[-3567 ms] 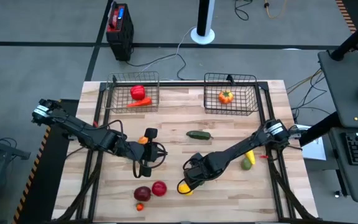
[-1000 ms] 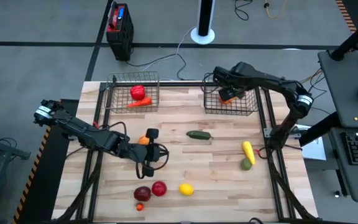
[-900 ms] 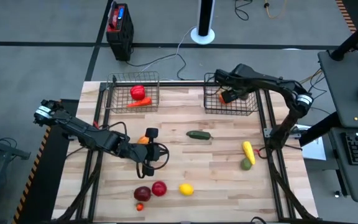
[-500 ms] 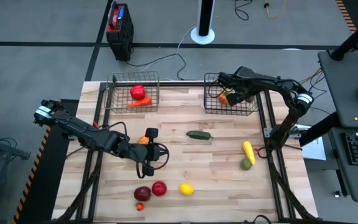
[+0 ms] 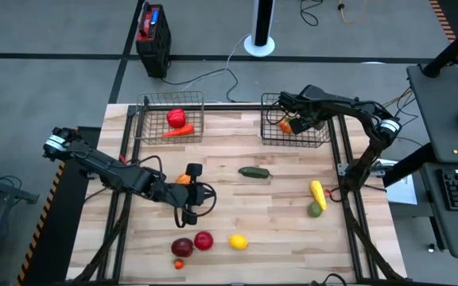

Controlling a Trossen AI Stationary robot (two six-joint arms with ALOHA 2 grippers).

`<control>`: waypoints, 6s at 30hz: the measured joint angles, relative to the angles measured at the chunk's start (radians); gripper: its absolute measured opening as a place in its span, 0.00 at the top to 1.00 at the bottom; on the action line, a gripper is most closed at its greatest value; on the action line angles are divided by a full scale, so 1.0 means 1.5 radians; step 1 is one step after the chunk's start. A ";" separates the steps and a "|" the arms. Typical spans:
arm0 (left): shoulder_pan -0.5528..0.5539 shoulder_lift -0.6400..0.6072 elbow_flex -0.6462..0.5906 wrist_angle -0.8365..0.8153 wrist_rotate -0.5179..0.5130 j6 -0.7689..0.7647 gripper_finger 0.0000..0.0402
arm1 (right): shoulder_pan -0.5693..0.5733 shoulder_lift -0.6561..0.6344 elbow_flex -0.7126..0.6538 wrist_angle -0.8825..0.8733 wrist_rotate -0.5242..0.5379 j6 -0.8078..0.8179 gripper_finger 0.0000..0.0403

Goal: Sort produce into baskets
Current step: Put the lime into the black wire basket, then put the egg plant into the brown wire basket

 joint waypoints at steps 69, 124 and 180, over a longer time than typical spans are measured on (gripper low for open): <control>0.000 0.000 0.000 0.000 0.001 0.000 1.00 | -0.015 0.052 -0.002 0.127 -0.059 -0.075 0.29; -0.077 0.004 -0.035 -0.536 0.133 -0.560 0.49 | 0.503 -0.276 -0.139 0.547 -0.070 -0.179 0.31; -0.084 0.003 0.016 -0.451 0.070 -0.459 0.80 | 0.503 -0.276 -0.163 0.581 -0.070 -0.180 0.31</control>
